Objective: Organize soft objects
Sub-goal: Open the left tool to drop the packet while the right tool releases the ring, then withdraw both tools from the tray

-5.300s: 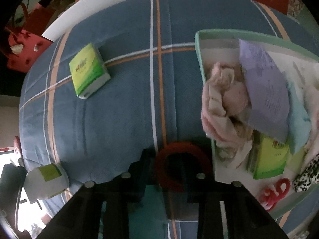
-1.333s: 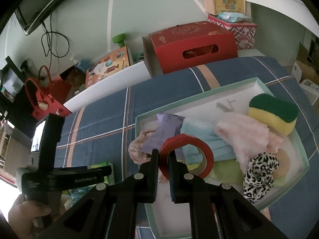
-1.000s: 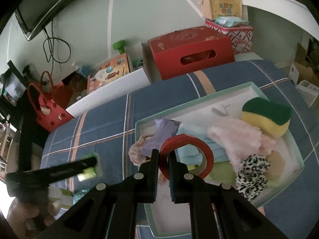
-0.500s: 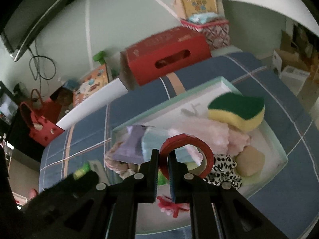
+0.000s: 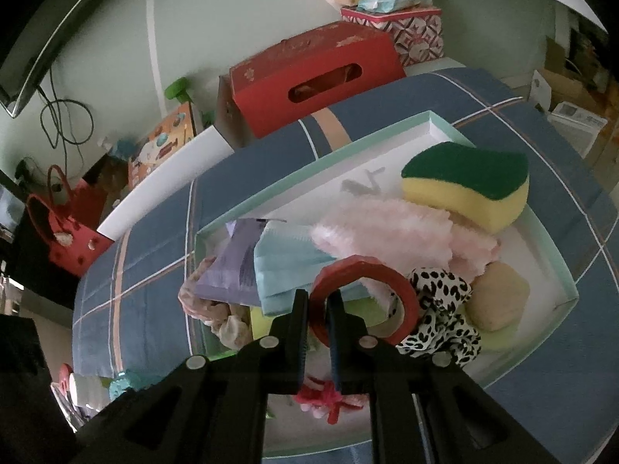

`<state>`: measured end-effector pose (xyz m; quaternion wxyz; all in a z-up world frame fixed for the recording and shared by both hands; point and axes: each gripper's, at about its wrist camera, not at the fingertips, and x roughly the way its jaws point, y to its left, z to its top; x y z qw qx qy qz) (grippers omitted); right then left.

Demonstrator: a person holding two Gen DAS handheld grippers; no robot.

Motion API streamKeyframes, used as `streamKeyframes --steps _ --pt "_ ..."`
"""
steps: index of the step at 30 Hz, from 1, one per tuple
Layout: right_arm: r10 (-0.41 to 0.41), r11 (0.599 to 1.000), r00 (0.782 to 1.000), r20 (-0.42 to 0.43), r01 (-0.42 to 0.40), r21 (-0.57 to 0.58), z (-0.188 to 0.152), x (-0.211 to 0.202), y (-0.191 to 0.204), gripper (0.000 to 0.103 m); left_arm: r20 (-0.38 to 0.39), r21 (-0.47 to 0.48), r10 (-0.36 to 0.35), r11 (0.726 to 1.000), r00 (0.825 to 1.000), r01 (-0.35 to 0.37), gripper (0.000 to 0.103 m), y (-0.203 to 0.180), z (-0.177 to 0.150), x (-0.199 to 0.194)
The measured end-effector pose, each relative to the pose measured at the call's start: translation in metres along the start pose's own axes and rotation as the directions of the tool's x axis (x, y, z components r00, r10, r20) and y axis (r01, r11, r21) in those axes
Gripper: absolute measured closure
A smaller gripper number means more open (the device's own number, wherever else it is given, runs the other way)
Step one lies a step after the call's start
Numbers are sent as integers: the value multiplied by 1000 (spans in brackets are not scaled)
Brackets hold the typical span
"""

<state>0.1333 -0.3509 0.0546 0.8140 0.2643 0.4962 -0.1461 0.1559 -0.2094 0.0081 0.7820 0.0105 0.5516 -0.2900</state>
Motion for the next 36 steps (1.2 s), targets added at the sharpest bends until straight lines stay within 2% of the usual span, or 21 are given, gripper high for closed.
streamKeyframes --steps 10,12,15,19,24,26,28,30,32,36 --pt "-23 999 999 -49 22 -28 -4 18 7 89 -46 10 13 1000 999 -13 36 -2 -2 20" --pt "-32 999 998 -50 30 -36 -4 17 9 89 -54 8 21 1000 998 -21 28 -2 -2 20" --pt "-51 997 998 -39 49 -53 -1 12 12 89 -52 11 29 1000 998 -28 23 -5 -2 18" --pt "-68 996 998 -13 67 -60 1 1 14 69 -35 22 40 999 999 -39 21 -9 -2 9" --pt "-68 994 997 35 71 -79 4 -19 19 68 12 18 42 999 999 -43 20 -9 1 -10" --pt "-79 992 995 64 84 -91 5 -30 22 61 39 14 49 999 998 -50 20 -7 3 -21" --pt "-87 991 993 85 95 -96 5 -38 22 53 68 3 86 996 994 -87 17 -3 4 -31" --pt "-96 989 990 103 106 -98 6 -44 22 49 92 -6 148 989 985 -148 7 1 5 -38" --pt "-108 988 988 115 119 -95 7 -48 20 41 114 -15 178 984 977 -177 7 6 5 -45" --pt "-136 984 983 120 147 -96 5 -52 17 35 142 -65 201 979 969 -193 7 21 3 -57"
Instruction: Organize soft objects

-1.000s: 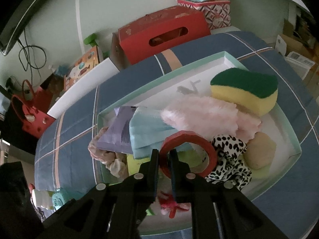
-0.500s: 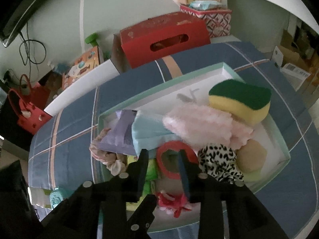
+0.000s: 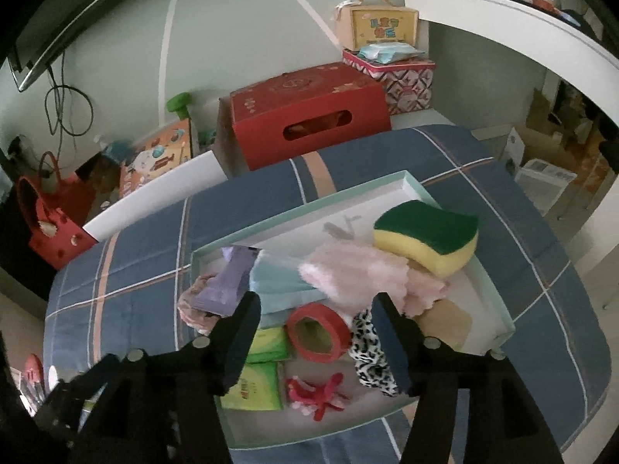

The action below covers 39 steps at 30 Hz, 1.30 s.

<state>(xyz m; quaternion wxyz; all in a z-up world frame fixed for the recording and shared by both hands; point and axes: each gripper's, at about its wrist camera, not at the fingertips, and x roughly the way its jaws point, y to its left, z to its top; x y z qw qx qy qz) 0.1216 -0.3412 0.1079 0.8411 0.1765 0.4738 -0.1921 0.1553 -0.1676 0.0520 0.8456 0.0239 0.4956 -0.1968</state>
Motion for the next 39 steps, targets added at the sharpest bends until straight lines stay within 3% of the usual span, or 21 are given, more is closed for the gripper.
streamKeyframes --steps 3,9,15,23,33,39 --pt "-17 1000 1000 4 17 -16 -2 -2 -1 28 36 -44 24 999 999 -22 7 15 -3 -9" --pt "-32 997 999 -1 32 -64 -12 -1 7 0 86 -150 79 987 993 -66 0 52 -9 -25" --pt "-36 996 999 22 38 -81 -26 -4 12 0 100 -204 113 975 989 -90 0 74 -24 -35" --pt "-51 992 998 39 55 -112 -53 -12 17 0 84 -201 105 976 991 -86 0 93 -60 -44" --pt "-1 979 1000 10 3 -204 -104 -23 40 0 57 -160 188 971 980 -177 0 102 -97 -54" --pt "1 969 1000 -19 -5 -248 -124 -22 46 0 35 -137 298 947 954 -290 0 99 -112 -58"
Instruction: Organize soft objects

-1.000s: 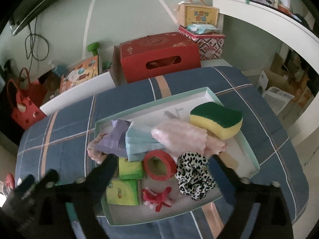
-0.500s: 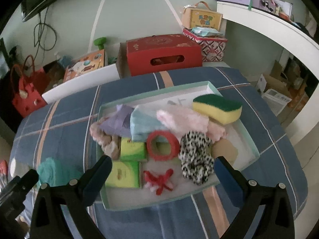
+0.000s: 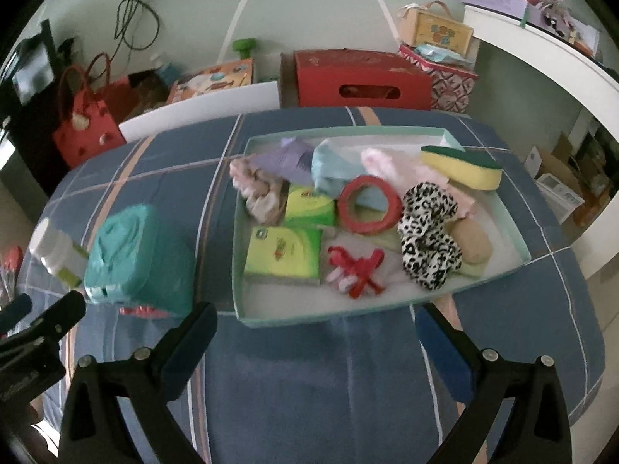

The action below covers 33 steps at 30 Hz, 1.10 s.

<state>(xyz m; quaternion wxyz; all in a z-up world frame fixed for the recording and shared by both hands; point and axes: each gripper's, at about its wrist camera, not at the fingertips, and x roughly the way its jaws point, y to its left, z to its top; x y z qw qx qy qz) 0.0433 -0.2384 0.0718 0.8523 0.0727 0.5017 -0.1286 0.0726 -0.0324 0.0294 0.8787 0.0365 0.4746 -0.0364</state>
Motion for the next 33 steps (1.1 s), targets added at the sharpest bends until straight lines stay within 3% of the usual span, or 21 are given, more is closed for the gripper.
streamKeyframes --steps 7,33 --pt "-6 1000 1000 0 6 -9 0 -1 2 0 -31 11 51 999 998 -50 0 5 -5 5" --pt "-4 1000 1000 -14 4 -24 0 6 2 0 -78 -18 54 998 996 -55 0 12 -1 12"
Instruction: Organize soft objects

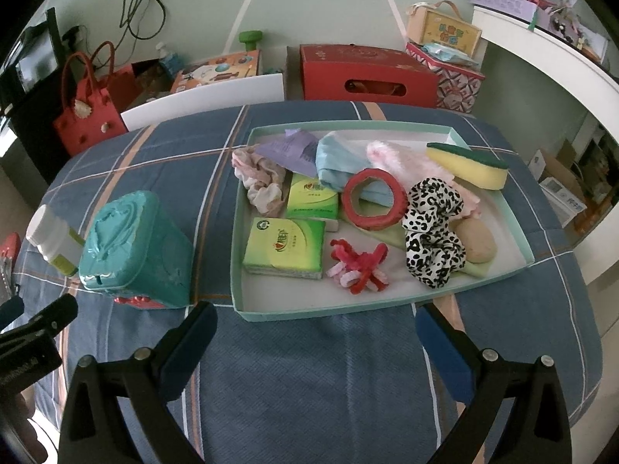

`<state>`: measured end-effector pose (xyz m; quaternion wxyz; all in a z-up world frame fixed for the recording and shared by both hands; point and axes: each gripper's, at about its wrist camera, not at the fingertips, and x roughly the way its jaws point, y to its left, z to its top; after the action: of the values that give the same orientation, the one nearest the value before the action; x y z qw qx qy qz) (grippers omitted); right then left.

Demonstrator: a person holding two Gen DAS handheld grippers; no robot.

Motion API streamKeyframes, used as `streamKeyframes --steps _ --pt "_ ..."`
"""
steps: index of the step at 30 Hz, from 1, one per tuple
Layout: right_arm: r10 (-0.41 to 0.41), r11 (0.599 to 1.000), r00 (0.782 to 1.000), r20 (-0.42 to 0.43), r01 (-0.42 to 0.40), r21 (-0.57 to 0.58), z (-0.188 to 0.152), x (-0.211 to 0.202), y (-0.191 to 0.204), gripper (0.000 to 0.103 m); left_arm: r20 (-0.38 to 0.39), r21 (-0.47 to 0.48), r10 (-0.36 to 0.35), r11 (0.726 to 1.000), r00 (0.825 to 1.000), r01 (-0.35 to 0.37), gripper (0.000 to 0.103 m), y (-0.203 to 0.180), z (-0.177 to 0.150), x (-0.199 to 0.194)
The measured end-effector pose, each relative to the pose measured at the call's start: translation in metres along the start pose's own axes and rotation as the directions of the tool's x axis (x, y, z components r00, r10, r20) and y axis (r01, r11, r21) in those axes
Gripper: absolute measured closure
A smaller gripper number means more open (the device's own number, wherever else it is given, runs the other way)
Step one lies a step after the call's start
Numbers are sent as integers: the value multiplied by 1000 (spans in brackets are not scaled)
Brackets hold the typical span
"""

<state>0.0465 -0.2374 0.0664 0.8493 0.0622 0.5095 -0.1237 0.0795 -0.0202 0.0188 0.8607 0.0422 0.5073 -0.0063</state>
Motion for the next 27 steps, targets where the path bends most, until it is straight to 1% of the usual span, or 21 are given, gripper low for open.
streamKeyframes --steps 11,27 --pt "0 1000 1000 -2 0 -1 0 0 0 0 -4 -17 2 1000 1000 -2 0 3 0 2" --pt "3 1000 1000 -3 -3 -7 0 -1 1 0 -7 -15 6 1000 1000 -6 0 3 1 1"
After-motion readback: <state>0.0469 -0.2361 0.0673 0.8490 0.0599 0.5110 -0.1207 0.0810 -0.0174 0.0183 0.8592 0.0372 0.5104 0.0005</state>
